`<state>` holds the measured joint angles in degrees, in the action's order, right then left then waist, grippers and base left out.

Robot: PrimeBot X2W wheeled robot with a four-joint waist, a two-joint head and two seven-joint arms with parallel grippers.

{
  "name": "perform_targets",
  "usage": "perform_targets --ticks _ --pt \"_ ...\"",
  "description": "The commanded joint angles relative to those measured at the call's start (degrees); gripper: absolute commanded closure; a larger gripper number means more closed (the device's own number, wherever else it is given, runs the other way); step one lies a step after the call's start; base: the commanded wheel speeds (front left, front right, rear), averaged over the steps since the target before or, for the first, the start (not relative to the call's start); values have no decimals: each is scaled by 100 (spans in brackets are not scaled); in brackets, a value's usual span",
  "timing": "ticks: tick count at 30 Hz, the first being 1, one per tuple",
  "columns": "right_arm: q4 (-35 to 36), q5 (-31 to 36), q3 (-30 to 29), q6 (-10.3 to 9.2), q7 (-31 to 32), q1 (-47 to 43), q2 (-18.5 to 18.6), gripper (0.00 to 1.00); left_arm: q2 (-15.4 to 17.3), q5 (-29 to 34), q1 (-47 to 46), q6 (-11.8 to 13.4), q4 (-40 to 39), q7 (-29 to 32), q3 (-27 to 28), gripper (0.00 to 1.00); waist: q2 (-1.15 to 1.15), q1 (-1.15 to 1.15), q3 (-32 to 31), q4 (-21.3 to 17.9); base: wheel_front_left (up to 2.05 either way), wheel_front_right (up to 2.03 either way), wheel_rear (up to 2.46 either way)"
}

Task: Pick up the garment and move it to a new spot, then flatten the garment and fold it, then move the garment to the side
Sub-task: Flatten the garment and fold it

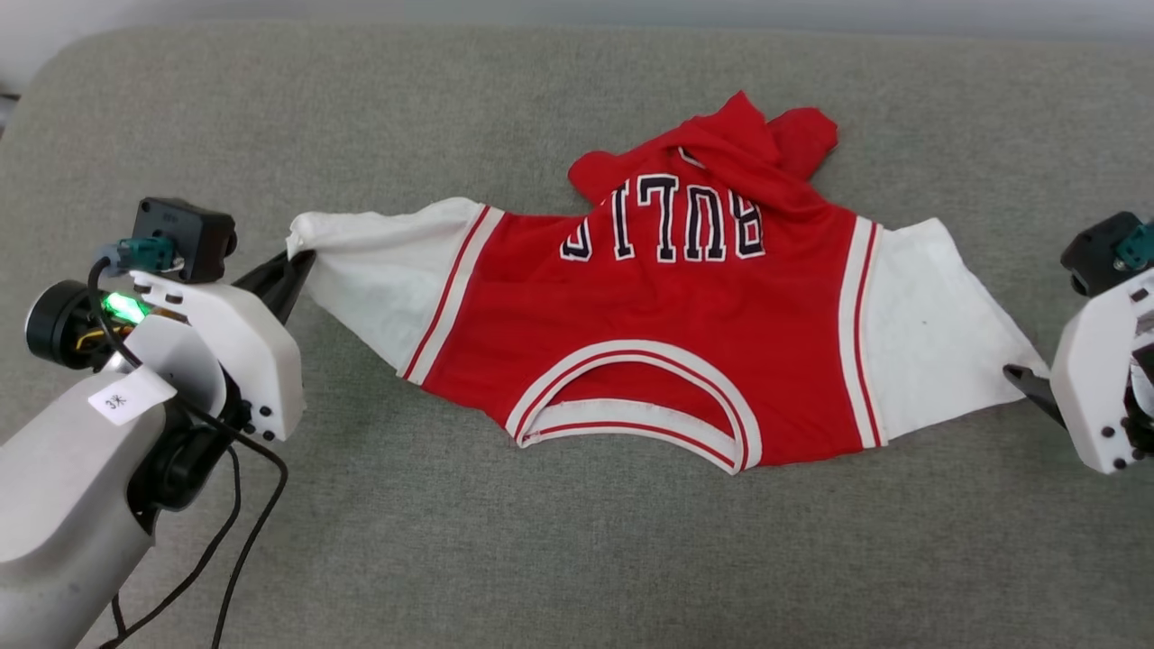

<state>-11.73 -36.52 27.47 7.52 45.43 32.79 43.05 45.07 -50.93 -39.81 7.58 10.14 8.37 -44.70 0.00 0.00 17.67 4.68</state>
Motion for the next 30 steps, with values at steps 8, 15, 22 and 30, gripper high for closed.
perform_targets --ticks 8,15,22,30 --pt "-1336 -121 733 1 -382 164 -598 0 -200 135 -227 -13 39 -151 -39 100 0 0 362 189 0 0 0" --pt "-1706 -470 1314 31 -950 79 -693 100 -271 117 -141 -54 225 -271 -71 100 0 0 232 144 0 0 0" --pt "-1522 -637 1304 -6 -2168 242 -250 100 -288 23 109 -12 271 -564 4 100 0 0 -259 27 0 0 0" --pt "-868 -809 729 -6 -3271 -255 115 100 -12 -148 490 133 -255 -856 213 100 0 0 -918 -152 0 0 0"
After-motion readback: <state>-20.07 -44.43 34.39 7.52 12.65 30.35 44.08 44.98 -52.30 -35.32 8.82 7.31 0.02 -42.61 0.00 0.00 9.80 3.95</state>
